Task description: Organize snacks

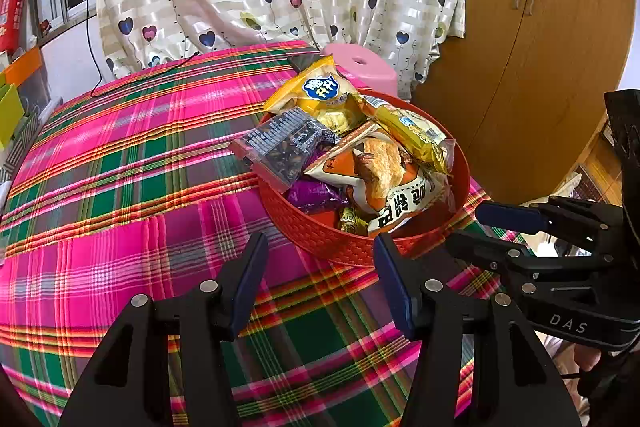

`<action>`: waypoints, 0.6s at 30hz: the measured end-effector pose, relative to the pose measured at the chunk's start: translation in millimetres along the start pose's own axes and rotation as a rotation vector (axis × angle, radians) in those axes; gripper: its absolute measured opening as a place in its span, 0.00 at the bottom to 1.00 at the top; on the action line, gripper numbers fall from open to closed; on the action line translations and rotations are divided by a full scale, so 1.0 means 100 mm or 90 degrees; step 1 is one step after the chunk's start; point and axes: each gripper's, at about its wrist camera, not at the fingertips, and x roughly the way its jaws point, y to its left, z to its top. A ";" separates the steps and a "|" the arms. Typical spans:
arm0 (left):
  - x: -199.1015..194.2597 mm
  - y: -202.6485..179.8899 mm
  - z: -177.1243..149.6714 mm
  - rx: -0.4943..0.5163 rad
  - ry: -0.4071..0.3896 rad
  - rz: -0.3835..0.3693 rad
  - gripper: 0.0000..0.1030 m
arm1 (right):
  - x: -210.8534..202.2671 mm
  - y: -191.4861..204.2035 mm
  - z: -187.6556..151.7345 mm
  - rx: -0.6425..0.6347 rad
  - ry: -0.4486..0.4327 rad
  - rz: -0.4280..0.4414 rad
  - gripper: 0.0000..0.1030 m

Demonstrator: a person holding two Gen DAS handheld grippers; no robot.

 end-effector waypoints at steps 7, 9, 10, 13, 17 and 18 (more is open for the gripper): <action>0.00 -0.01 0.00 0.000 -0.001 0.000 0.54 | 0.00 -0.02 -0.01 0.001 0.000 0.000 0.41; 0.00 -0.01 0.00 0.000 0.000 0.000 0.54 | 0.00 -0.02 -0.01 0.001 -0.001 0.000 0.41; 0.00 -0.01 0.00 0.000 0.000 0.000 0.54 | 0.00 -0.02 -0.01 0.001 -0.001 0.000 0.41; 0.00 -0.01 0.00 0.000 0.000 0.000 0.54 | 0.00 -0.03 -0.01 0.002 -0.001 -0.001 0.41; 0.00 -0.01 0.00 0.000 -0.001 -0.001 0.54 | -0.01 -0.03 -0.02 0.002 0.000 0.000 0.41; 0.00 0.00 0.00 0.000 -0.001 -0.001 0.54 | 0.00 -0.03 -0.02 0.002 0.000 0.000 0.41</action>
